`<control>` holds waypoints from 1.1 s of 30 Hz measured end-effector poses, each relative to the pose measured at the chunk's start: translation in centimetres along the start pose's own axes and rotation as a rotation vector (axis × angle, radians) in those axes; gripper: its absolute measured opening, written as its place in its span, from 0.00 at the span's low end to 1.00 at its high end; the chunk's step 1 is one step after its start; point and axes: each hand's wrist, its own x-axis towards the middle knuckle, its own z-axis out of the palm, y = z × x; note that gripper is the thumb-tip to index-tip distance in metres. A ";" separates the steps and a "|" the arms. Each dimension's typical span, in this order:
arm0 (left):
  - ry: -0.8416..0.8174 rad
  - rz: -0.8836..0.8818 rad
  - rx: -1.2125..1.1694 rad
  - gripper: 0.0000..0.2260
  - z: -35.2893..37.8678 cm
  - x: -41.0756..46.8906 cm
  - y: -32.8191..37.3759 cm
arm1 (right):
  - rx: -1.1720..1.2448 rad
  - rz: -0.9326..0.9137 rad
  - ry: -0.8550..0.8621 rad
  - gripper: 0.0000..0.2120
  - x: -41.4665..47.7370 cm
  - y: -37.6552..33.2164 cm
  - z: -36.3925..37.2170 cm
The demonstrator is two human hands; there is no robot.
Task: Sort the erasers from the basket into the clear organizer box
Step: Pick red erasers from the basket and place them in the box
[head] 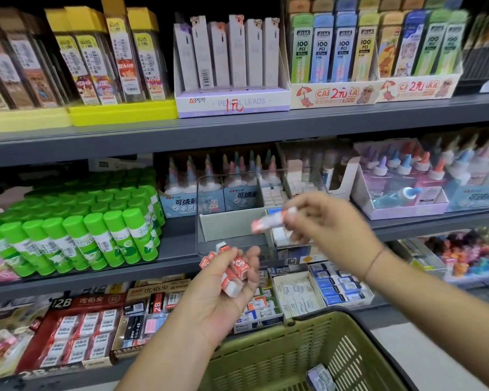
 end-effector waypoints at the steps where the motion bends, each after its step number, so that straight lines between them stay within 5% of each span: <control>1: 0.006 -0.002 -0.009 0.05 0.0 0.1 0.0 | -0.027 -0.004 0.066 0.03 1.4 0.4 -1.5; 5: -0.013 -0.003 -0.017 0.02 0.0 0.0 0.1 | -0.418 -0.016 0.202 0.05 7.1 2.8 -6.0; 9: -0.054 -0.023 0.024 0.08 0.1 0.1 -0.1 | -0.708 -0.035 -0.002 0.14 11.0 4.7 -6.3; 13: -0.045 -0.023 0.047 0.15 0.0 0.2 -0.1 | -0.804 -0.083 -0.152 0.11 12.7 6.1 -4.2; 33: -0.038 -0.077 0.068 0.12 -0.2 0.6 -0.1 | -0.857 -0.009 -0.172 0.08 14.5 8.3 -3.4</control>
